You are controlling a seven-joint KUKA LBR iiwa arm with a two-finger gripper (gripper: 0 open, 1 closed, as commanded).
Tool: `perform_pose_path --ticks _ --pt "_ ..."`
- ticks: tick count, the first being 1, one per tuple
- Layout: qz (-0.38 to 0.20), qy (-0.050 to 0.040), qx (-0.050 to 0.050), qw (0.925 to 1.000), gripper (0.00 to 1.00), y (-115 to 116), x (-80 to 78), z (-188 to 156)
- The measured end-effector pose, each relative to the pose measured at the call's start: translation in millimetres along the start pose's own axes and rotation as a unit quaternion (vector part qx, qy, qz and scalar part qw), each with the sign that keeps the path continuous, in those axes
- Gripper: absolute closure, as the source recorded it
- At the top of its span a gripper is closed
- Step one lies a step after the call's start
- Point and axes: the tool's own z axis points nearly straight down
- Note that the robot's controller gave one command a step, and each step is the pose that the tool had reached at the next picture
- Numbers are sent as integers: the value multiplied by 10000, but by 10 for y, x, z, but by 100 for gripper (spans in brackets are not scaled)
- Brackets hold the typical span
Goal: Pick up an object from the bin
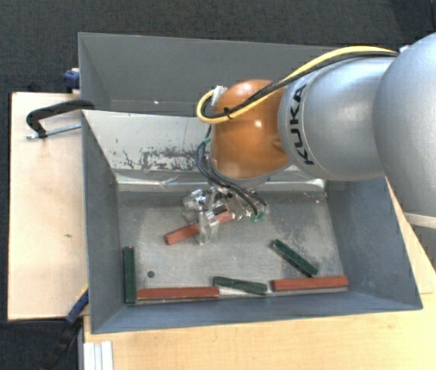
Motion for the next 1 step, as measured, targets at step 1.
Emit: perform_pose_path --ticks 1 --pt "1 0 -1 10000 100 0 0 1"
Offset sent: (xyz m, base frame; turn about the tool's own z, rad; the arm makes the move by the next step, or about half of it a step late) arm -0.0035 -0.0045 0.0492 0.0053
